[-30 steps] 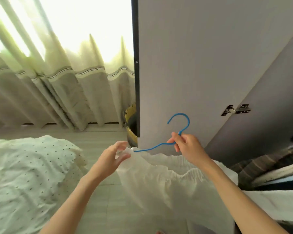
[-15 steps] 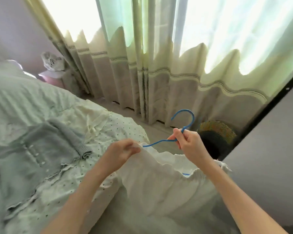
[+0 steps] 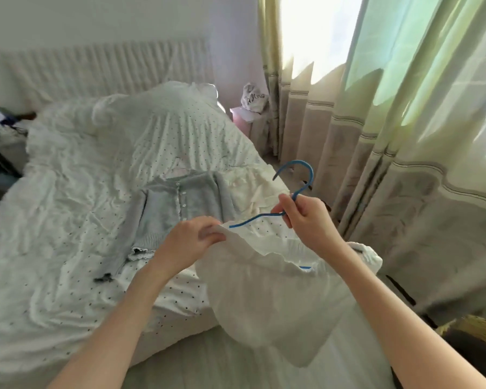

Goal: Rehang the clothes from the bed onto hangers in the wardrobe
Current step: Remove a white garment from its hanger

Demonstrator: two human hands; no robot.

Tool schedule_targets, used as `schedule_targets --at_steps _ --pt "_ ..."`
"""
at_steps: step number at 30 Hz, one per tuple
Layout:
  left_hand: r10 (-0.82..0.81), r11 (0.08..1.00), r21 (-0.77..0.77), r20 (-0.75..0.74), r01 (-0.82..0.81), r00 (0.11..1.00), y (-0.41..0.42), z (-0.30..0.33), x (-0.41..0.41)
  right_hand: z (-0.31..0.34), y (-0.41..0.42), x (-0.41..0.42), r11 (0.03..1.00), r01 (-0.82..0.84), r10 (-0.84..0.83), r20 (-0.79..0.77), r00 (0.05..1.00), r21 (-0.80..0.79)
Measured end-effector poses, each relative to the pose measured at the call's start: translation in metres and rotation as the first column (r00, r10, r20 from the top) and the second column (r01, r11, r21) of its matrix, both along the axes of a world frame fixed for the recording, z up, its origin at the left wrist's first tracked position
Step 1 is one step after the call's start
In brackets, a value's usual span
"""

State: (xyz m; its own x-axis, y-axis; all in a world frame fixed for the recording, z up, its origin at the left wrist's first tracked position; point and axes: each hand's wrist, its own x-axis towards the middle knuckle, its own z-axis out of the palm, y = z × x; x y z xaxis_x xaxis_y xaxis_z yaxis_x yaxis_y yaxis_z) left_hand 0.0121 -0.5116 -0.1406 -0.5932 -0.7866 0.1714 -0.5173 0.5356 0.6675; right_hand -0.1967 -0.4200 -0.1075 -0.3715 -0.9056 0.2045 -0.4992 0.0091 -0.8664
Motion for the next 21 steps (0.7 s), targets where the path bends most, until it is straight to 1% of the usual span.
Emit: schedule_targets --at_steps 3,5,6,8,10,11,13,15,16,18,21 --pt "0.164 0.986 0.058 -0.1 -0.158 0.981 0.0 0.007 0.022 0.015 -0.023 0.012 0.987 -0.16 0.16 -0.099 0.982 0.007" --pt "0.276 0.961 0.077 -0.174 -0.266 0.946 0.002 0.015 0.039 0.02 -0.038 0.016 0.972 -0.236 0.226 -0.264 0.938 -0.007" --pt "0.322 0.947 0.076 -0.197 -0.313 0.926 0.002 0.02 0.049 0.018 -0.046 0.015 0.97 -0.243 0.217 -0.364 0.906 -0.025" --pt "0.41 0.912 0.098 -0.232 -0.398 0.882 0.001 0.027 0.072 0.008 -0.059 0.007 0.981 -0.194 0.153 -0.546 0.824 -0.017" --pt "0.494 0.869 0.129 -0.248 -0.477 0.833 -0.002 0.031 0.099 -0.006 -0.066 0.0 0.988 -0.153 0.1 -0.669 0.736 -0.021" --pt "0.53 0.848 0.132 -0.252 -0.514 0.81 -0.003 0.032 0.112 -0.012 -0.072 -0.001 0.987 -0.153 0.081 -0.68 0.729 -0.046" --pt "0.593 0.804 0.138 -0.264 -0.579 0.761 -0.004 0.035 0.135 -0.016 -0.086 0.006 0.984 -0.163 0.082 -0.638 0.765 -0.07" --pt "0.646 0.759 0.142 -0.276 -0.635 0.711 -0.004 0.039 0.154 -0.014 -0.102 0.022 0.972 -0.234 0.185 -0.57 0.8 -0.014" --pt "0.674 0.733 0.134 -0.273 -0.667 0.687 -0.004 0.04 0.163 -0.013 -0.11 0.032 0.961 -0.277 0.235 -0.556 0.797 0.008" --pt "0.724 0.677 0.082 -0.252 -0.731 0.642 -0.004 0.04 0.182 -0.014 -0.124 0.056 0.941 -0.337 0.292 -0.53 0.796 0.011" --pt "0.775 0.601 -0.035 -0.22 -0.799 0.592 -0.005 0.041 0.21 -0.016 -0.139 0.095 0.922 -0.387 0.322 -0.496 0.806 -0.03"
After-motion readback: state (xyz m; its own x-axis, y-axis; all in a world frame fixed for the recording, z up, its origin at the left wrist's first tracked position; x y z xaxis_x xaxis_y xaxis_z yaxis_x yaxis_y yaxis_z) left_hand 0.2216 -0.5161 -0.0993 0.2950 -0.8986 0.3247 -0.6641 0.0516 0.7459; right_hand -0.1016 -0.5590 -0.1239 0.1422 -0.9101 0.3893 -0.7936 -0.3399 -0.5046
